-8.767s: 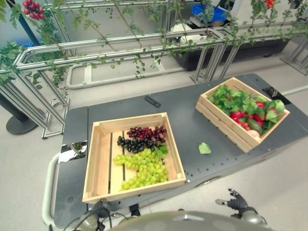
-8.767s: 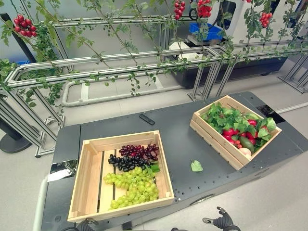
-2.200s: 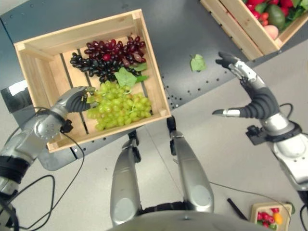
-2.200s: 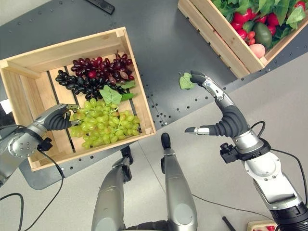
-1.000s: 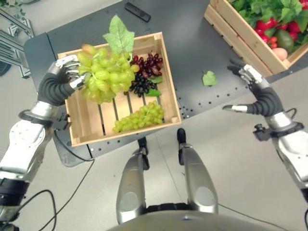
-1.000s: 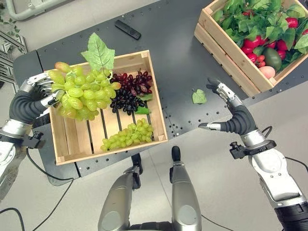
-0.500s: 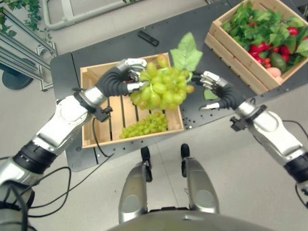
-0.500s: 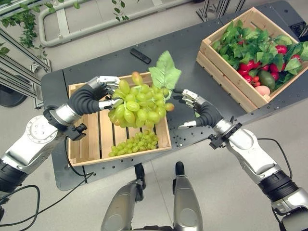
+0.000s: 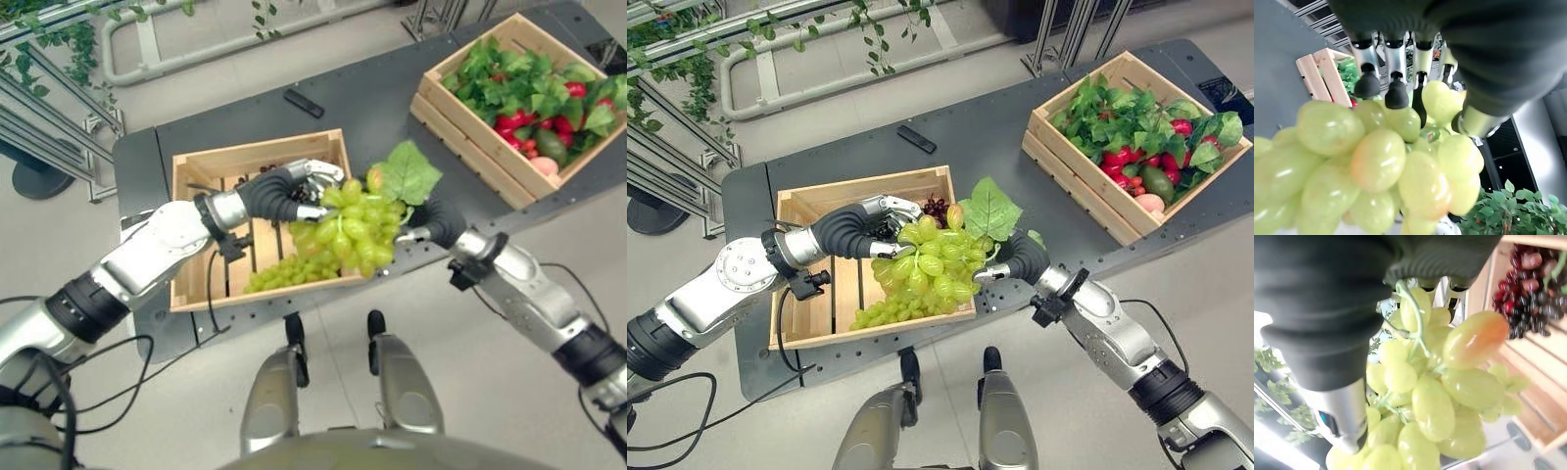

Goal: Pick up the fruits from the basket on one side to the basket on the other side

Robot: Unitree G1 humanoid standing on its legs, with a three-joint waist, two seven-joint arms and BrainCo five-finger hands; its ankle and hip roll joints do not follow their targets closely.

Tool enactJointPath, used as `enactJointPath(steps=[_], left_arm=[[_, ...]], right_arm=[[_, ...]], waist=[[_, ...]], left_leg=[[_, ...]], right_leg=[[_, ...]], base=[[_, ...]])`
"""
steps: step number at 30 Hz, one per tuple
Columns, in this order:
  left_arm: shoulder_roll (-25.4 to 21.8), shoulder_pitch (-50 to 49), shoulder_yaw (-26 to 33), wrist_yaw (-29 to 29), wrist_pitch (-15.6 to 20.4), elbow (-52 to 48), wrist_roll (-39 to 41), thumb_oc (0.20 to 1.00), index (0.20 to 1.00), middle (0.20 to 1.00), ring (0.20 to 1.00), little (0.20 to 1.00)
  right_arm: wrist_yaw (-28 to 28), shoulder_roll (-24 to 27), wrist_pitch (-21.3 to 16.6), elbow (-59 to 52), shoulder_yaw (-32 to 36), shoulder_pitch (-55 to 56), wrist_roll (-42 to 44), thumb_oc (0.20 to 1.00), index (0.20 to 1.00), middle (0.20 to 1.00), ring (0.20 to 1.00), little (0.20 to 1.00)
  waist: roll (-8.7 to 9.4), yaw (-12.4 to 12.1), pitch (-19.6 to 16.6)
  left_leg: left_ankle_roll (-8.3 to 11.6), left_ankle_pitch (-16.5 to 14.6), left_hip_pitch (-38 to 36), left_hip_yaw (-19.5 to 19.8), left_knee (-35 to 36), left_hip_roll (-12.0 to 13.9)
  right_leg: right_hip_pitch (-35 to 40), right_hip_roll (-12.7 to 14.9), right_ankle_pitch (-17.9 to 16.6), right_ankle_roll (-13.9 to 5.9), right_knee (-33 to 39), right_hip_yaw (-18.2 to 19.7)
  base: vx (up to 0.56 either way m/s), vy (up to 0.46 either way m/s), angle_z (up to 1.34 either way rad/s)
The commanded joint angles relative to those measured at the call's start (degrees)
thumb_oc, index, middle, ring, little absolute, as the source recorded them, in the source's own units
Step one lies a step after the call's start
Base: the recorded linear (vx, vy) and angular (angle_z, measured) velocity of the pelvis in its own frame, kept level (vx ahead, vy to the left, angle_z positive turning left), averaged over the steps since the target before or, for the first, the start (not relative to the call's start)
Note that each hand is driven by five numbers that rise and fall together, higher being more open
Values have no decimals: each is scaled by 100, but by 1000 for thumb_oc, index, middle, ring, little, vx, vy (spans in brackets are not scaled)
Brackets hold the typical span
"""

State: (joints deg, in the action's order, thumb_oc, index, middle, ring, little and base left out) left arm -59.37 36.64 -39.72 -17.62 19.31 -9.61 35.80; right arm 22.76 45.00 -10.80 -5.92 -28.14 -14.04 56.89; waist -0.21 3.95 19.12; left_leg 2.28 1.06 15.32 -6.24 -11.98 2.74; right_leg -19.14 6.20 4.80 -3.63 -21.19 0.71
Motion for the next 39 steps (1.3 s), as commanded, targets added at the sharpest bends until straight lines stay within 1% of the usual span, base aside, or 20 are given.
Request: enactJointPath(steps=[1,5,7,8,9,10,12,14,18,20,21,22,27,34,39], left_arm=[[-2,87,128,12,288,-322,425,200,200,200,200,200],[-27,73,131,-37,286,-331,397,200,200,200,200,200],[-33,40,144,-55,288,-336,376,200,200,200,200,200],[-33,39,144,-55,288,-336,376,200,200,200,200,200],[-16,92,106,-69,306,-326,319,200,200,200,200,200],[-16,91,107,-69,306,-326,319,200,200,200,200,200],[-24,135,63,-105,307,-318,331,200,200,200,200,200],[-32,143,47,-104,316,-305,312,200,200,200,200,200],[3,139,75,-102,332,-282,252,200,200,200,200,200],[60,109,99,-97,329,-265,197,200,200,200,200,200],[126,81,133,-113,315,-250,123,200,200,200,200,200],[126,79,135,-113,315,-250,122,200,200,200,200,200],[222,-71,284,-160,308,-235,38,200,200,200,200,200],[337,-274,454,-178,324,-218,-55,200,200,200,200,200],[391,-316,477,-210,295,-194,-87,200,200,200,200,200]], right_arm=[[345,-233,-13,-715,-284,-5,564,1000,1000,1000,1000,1000],[460,-212,133,-839,-438,66,803,1000,1000,1000,1000,1000],[541,-207,287,-930,-610,140,1067,1000,1000,1000,1000,1000],[541,-207,287,-930,-610,140,1067,1000,1000,1000,1000,1000],[658,-175,510,-1012,-863,153,1373,1000,1000,1000,1000,1000],[657,-174,510,-1013,-864,152,1374,1000,1000,1000,1000,1000],[786,-108,711,-1085,-1114,73,1597,1000,1000,1000,1000,1000],[803,-27,709,-1111,-1232,-12,1635,1000,1000,1000,1000,1000],[812,-37,750,-1076,-1371,-91,1767,1000,1000,1000,1000,1000],[837,-112,770,-1068,-1426,-121,1833,1000,1000,1000,1000,1000],[861,-246,784,-1044,-1458,-124,1889,1000,1000,1000,1000,1000],[863,-248,784,-1042,-1460,-126,1889,1000,1000,1000,1000,1000],[830,-607,666,-971,-1419,-80,1988,1000,1000,1000,1000,1000],[833,-813,630,-955,-1420,-20,2040,1000,1000,1000,1000,1000],[829,-888,669,-931,-1552,-91,2059,1000,1000,1000,1000,1000]], waist=[[111,153,-347],[106,156,-393],[110,158,-440],[109,158,-440],[122,161,-472],[122,162,-473],[134,146,-489],[139,139,-496],[154,122,-517],[160,113,-524],[165,105,-529],[165,106,-530],[159,98,-556],[165,111,-602],[151,110,-604]], left_leg=[[265,-300,-151,151,-179,218],[270,-315,-157,142,-193,226],[275,-323,-157,147,-209,236],[275,-323,-157,147,-209,236],[285,-327,-164,148,-210,246],[285,-327,-164,148,-210,246],[290,-329,-165,148,-205,256],[293,-330,-163,155,-204,264],[294,-335,-152,164,-215,272],[292,-337,-139,172,-230,279],[289,-337,-132,182,-238,282],[289,-338,-130,182,-239,282],[278,-331,-127,187,-217,293],[269,-341,-118,175,-211,303],[256,-353,-123,192,-223,278]], right_leg=[[252,222,-401,-415,503,46],[257,214,-395,-418,500,55],[254,205,-384,-418,497,68],[254,205,-383,-418,497,68],[264,191,-369,-415,505,73],[263,191,-368,-415,505,73],[265,183,-352,-411,494,70],[270,184,-337,-409,478,65],[288,180,-330,-404,481,38],[278,176,-322,-398,473,19],[269,169,-319,-392,456,15],[268,169,-319,-392,455,15],[263,149,-320,-375,474,31],[267,153,-305,-367,477,25],[267,146,-287,-354,440,40]], base=[[0,0,0],[0,0,0],[0,0,0],[0,0,0],[0,0,0],[0,0,0],[0,0,0],[0,0,0],[4,-6,2],[0,0,0],[0,0,0],[0,0,0],[0,0,0],[0,0,0],[0,0,0]])
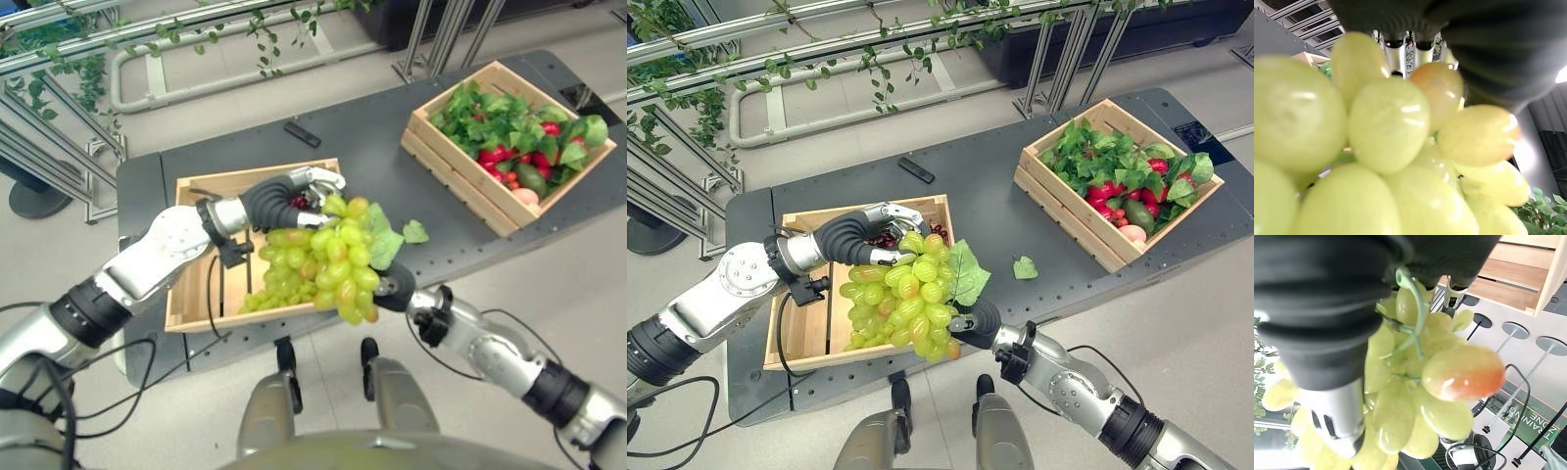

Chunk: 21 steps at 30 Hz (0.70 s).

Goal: Pick up the fruits from the basket on one side to the basket on the other side

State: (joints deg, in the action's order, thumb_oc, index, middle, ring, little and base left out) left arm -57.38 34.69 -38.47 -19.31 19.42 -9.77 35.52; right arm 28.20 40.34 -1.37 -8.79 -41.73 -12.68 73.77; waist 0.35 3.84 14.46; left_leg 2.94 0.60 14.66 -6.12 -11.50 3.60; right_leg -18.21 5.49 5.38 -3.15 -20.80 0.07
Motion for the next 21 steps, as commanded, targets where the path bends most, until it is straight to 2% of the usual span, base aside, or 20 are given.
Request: enactJointPath(steps=[1,11,12,14,21], left_arm=[[192,-120,352,-41,284,-178,-59,200,200,200,200,200],[317,147,153,-34,288,-44,-165,200,200,200,200,200],[341,149,149,-38,291,-23,-169,200,200,200,200,200],[375,156,154,-25,283,-12,-182,200,200,200,200,200],[429,120,223,15,290,-31,-225,200,200,200,200,200]], right_arm=[[285,-422,-274,-644,-193,-227,371,1000,1000,1000,1000,1000],[255,-672,-249,-611,-509,-572,418,1000,1000,1000,1000,1000],[248,-727,-242,-601,-547,-617,427,589,589,589,589,589],[225,-802,-236,-585,-610,-710,444,200,200,200,200,200],[144,-1091,-259,-460,-808,-1009,475,200,200,200,200,200]], waist=[[95,120,-139],[85,104,-155],[85,99,-158],[78,90,-160],[63,55,-161]], left_leg=[[189,-306,-57,180,-272,193],[156,-317,-67,201,-266,159],[154,-319,-70,202,-266,160],[149,-319,-62,202,-276,155],[137,-306,-45,199,-268,147]], right_leg=[[175,217,-345,-403,401,104],[193,244,-358,-405,397,108],[197,247,-358,-403,395,108],[196,248,-363,-398,391,106],[185,243,-384,-390,421,118]], base=[[0,0,0],[0,0,0],[0,0,0],[0,0,0],[0,0,0]])
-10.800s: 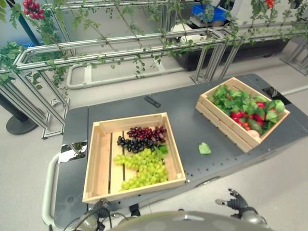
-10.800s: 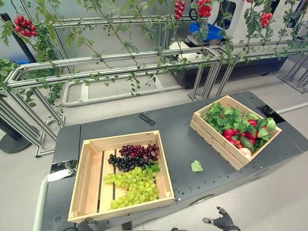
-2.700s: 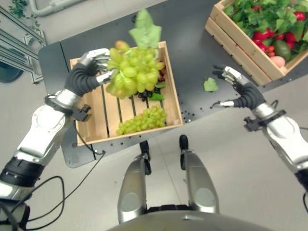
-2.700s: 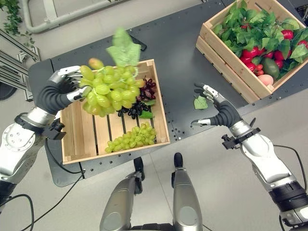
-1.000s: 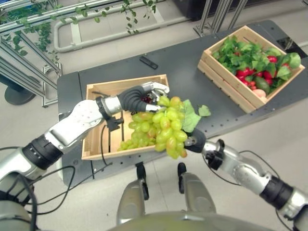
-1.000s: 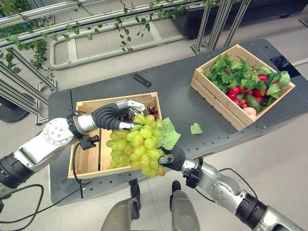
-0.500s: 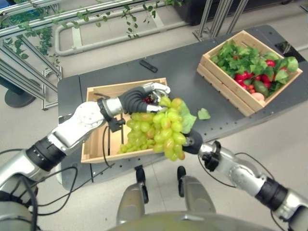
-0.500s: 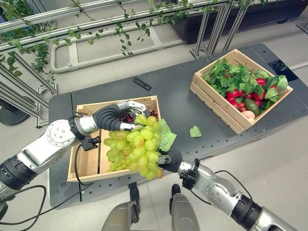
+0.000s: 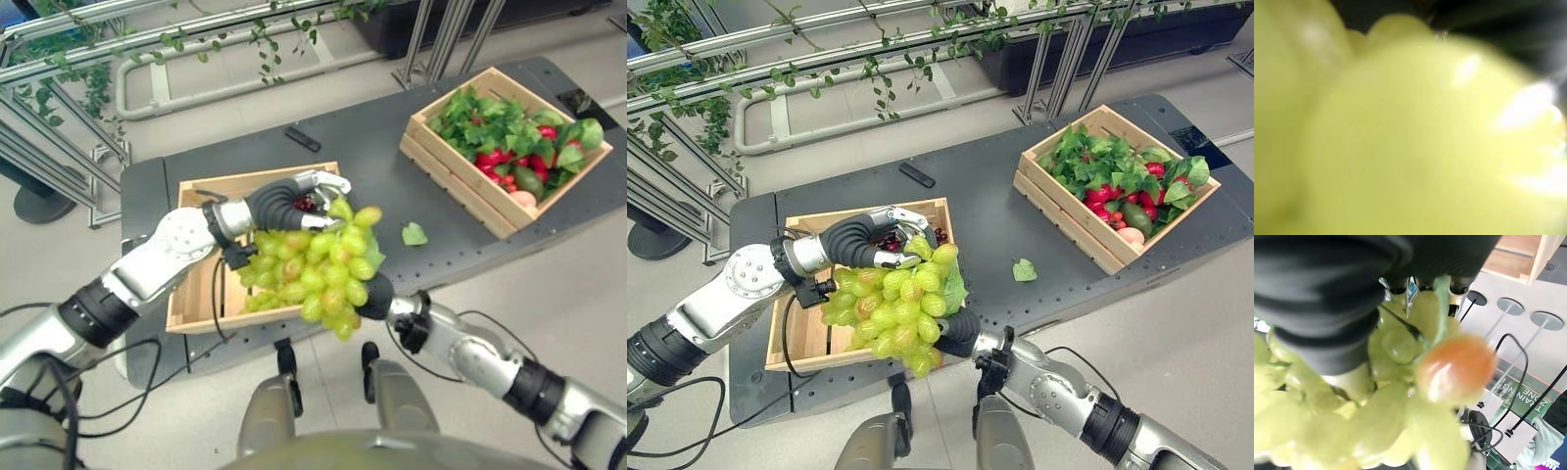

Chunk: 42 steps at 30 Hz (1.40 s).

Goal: Pick up the fruits from the basket on one side to the basket on the other side

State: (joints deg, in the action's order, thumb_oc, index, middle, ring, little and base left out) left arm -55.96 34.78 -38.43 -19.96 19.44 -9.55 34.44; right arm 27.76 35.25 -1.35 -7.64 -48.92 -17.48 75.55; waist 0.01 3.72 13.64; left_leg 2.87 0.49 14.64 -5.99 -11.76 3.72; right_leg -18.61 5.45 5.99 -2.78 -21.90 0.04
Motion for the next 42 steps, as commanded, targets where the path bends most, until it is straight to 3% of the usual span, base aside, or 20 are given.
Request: enactJointPath(steps=[1,26,28,29,42], left_arm=[[286,109,220,80,288,-54,-117,200,200,200,200,200],[447,-272,645,128,308,-42,-293,200,200,200,200,200],[452,-292,650,122,303,-32,-289,533,533,533,533,533],[452,-292,650,122,303,-32,-289,1000,1000,1000,1000,1000],[424,-274,688,116,318,-37,-297,1000,1000,1000,1000,1000]], right_arm=[[189,-584,-261,-574,-91,-530,297,200,200,200,200,200],[229,-734,-257,-484,-99,-562,427,200,200,200,200,200],[225,-725,-262,-485,-84,-567,436,200,200,200,200,200],[225,-725,-262,-485,-84,-567,436,200,200,200,200,200],[251,-598,-298,-544,1,-620,394,200,200,200,200,200]], waist=[[97,69,-79],[114,48,-115],[113,47,-118],[113,47,-118],[116,44,-119]], left_leg=[[144,-295,-43,186,-242,135],[138,-271,-51,200,-193,150],[138,-274,-48,201,-205,148],[138,-274,-48,201,-205,148],[140,-295,-53,221,-223,143]], right_leg=[[225,247,-444,-426,531,121],[237,242,-438,-416,552,82],[239,242,-436,-415,549,84],[239,242,-436,-415,549,84],[262,255,-389,-423,489,87]], base=[[0,0,0],[0,0,0],[0,0,0],[0,0,0],[0,0,0]])
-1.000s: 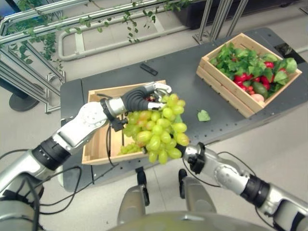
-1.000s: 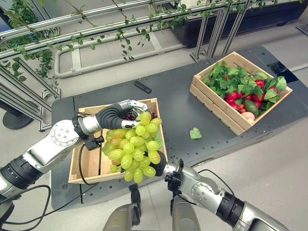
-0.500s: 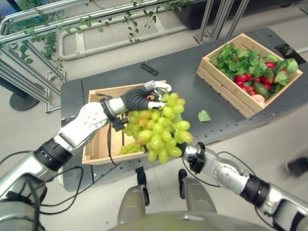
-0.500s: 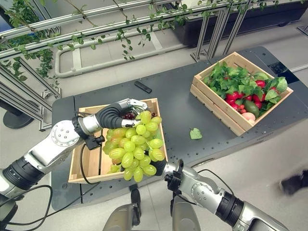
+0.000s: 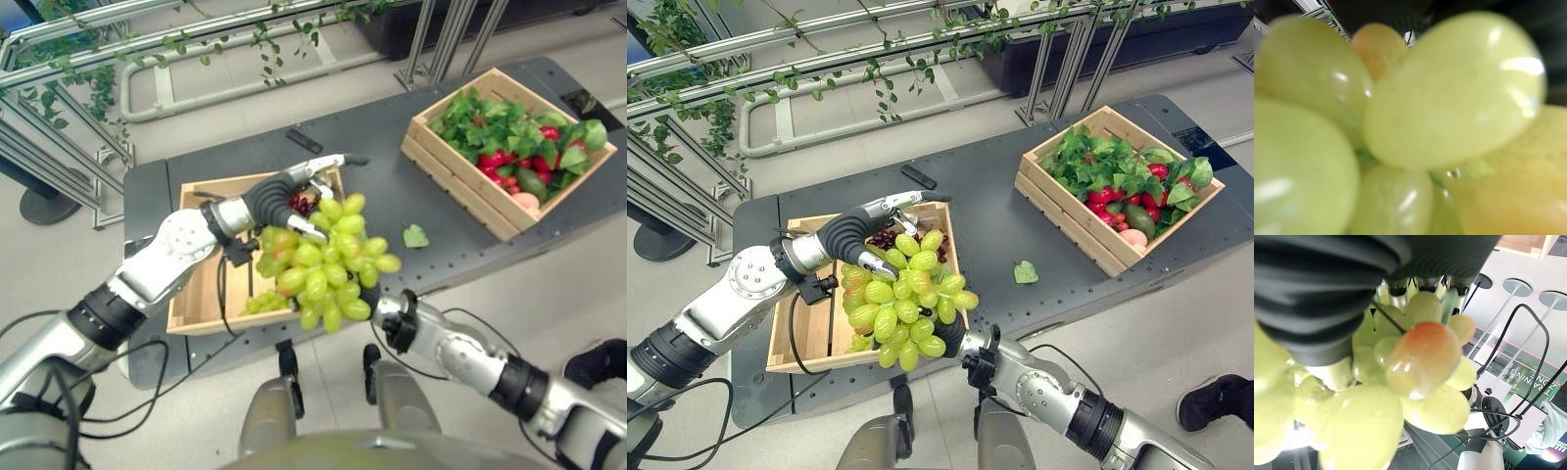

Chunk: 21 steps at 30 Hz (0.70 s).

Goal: Pick up the fruits from the basket on one side to the basket on the other side

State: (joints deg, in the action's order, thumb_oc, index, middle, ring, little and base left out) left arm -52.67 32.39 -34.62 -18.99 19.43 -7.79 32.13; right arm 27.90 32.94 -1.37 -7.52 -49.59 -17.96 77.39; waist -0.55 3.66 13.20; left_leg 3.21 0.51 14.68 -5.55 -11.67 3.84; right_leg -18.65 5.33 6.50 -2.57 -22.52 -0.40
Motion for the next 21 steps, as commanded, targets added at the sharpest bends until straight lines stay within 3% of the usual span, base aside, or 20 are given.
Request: enactJointPath(steps=[1,15,21], left_arm=[[95,-34,307,19,319,-213,-67,1000,1000,1000,1000,1000],[77,-71,409,17,327,-160,-17,1000,1000,1000,1000,1000],[18,-317,790,92,377,-161,162,1000,1000,1000,1000,1000]], right_arm=[[236,-367,-297,-557,68,-572,210,200,200,200,200,200],[224,-69,-517,-610,437,-674,8,200,200,200,200,200],[218,334,-743,-735,1188,-317,-66,200,200,200,200,200]], waist=[[172,51,-75],[169,82,-156],[182,124,-247]], left_leg=[[106,-296,-58,178,-231,131],[106,-333,-105,149,-250,148],[111,-360,-141,137,-251,161]], right_leg=[[267,267,-440,-445,551,131],[289,265,-425,-455,544,138],[323,268,-409,-466,546,166]], base=[[0,0,0],[0,0,0],[0,0,0]])
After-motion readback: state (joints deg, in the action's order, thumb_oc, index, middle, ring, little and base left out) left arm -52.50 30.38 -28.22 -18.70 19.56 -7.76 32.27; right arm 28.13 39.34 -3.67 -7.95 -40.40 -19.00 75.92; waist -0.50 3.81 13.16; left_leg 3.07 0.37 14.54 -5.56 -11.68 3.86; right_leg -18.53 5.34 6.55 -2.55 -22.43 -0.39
